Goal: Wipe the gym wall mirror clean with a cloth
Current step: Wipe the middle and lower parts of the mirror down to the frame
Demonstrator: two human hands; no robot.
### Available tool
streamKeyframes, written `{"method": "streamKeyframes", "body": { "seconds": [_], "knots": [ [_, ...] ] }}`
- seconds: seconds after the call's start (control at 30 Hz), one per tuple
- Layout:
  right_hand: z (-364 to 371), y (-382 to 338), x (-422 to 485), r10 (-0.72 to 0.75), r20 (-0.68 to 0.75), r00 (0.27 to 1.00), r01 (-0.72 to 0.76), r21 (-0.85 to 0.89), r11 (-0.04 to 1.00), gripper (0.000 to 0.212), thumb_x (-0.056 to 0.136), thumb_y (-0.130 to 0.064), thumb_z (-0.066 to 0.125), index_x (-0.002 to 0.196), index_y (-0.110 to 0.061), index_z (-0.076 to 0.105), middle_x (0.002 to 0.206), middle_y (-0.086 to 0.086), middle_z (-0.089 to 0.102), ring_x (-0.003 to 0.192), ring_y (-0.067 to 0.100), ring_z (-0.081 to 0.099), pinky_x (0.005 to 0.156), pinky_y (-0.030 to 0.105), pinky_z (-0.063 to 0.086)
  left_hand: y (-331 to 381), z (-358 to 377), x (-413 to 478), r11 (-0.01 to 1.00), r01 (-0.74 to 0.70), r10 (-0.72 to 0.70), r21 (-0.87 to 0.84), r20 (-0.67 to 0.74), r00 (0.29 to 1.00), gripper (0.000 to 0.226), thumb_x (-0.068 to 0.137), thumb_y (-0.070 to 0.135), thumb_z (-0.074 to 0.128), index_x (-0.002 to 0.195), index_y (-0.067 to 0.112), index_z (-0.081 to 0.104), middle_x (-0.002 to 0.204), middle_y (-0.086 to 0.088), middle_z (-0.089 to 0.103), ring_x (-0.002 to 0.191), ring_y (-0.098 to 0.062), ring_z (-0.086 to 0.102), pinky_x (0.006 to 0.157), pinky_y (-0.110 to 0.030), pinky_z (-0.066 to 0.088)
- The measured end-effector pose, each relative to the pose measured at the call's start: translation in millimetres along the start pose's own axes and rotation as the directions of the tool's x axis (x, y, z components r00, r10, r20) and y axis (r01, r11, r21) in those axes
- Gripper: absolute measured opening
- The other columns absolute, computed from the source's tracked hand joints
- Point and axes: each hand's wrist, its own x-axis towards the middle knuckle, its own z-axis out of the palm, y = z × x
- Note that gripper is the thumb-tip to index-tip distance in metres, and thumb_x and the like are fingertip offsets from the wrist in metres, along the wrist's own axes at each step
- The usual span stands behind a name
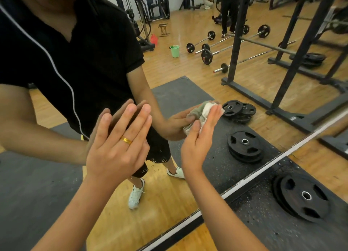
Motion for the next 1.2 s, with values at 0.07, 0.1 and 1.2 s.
{"method": "streamKeyframes", "body": {
  "seconds": [0.07,0.1,1.2],
  "knots": [
    [12,-7,-39,-0.011,0.08,0.997,0.007,0.054,0.999,0.061,0.109,-0.005,0.038,0.163,-0.019,0.012,0.171,-0.013,0.005,0.16,0.017,0.0,0.13,0.05,0.01,1,0,1,1.0,0.003,-0.003,0.005,-0.01,1.0,0.056,0.094,0.018,0.063,0.148,0.003,0.054,0.157,-0.012,0.047,0.148,-0.032,0.04,0.121,-0.055,0.026],
    [16,-7,-61,-0.03,0.139,0.99,0.021,0.07,0.997,0.061,0.11,-0.006,0.037,0.162,-0.022,0.01,0.172,-0.012,0.003,0.16,0.019,-0.002,0.13,0.048,0.008,2,1,2,1.0,0.002,-0.001,0.013,-0.016,1.0,0.057,0.094,0.019,0.062,0.148,0.003,0.054,0.157,-0.012,0.047,0.148,-0.031,0.04,0.122,-0.054,0.025],
    [41,-7,-30,-0.177,-0.151,0.973,0.184,0.03,0.983,0.05,0.109,-0.006,0.038,0.156,-0.012,0.021,0.164,0.006,0.02,0.157,0.018,0.011,0.129,0.048,0.014,-2,-2,5,0.999,0.0,0.001,0.038,-0.021,1.0,0.058,0.091,0.018,0.063,0.147,0.006,0.056,0.156,-0.008,0.046,0.148,-0.028,0.039,0.125,-0.051,0.02]
  ]
}}
